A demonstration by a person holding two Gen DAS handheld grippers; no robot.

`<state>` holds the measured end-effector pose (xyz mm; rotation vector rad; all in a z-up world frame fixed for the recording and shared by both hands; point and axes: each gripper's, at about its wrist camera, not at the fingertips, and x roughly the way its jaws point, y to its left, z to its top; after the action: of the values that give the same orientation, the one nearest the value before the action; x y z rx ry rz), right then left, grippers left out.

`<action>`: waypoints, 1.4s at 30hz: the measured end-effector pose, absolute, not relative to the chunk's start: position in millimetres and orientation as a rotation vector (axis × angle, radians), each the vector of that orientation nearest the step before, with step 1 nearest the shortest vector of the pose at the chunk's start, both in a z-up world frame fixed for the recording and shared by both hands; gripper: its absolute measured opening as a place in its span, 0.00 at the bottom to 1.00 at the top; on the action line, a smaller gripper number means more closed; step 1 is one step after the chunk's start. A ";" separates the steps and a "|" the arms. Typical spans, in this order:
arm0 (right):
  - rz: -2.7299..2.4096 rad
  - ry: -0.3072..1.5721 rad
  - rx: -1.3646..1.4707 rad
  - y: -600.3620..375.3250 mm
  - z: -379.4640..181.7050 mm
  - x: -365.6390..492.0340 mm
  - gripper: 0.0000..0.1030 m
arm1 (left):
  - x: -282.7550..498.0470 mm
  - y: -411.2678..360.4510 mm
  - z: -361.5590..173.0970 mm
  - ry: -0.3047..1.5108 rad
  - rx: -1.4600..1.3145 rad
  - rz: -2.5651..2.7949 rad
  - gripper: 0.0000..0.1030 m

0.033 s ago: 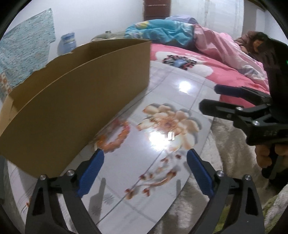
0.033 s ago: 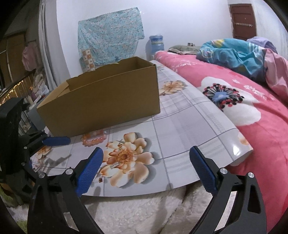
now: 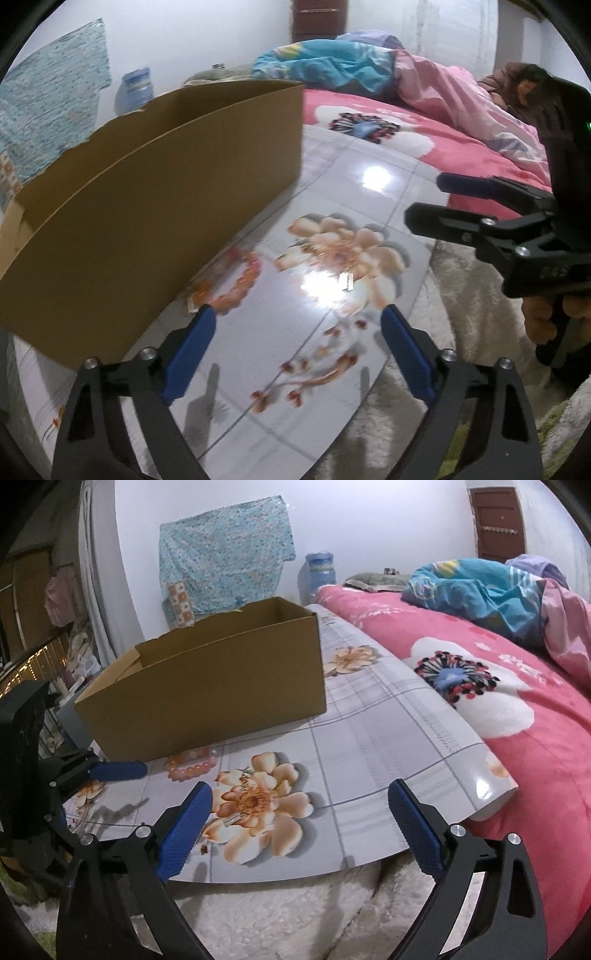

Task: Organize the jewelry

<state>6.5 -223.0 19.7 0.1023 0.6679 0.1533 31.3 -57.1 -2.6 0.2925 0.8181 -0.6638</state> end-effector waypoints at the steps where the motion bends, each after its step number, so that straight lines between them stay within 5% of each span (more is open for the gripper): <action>1: 0.155 0.666 0.106 -225.7 19.7 6.7 0.87 | 30.5 -59.9 -3.6 0.819 0.297 -0.670 0.77; 21: 0.186 0.689 0.126 -238.3 8.9 21.5 0.83 | 46.5 -104.6 -16.2 0.846 0.408 -0.799 0.13; 42: 0.183 0.685 0.139 -246.4 6.3 22.2 0.81 | 47.8 -107.0 -21.1 0.866 0.446 -0.799 0.04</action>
<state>22.2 -246.4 6.3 0.1387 0.6850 0.1828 47.8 -107.0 -21.1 0.4465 0.8663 -0.7991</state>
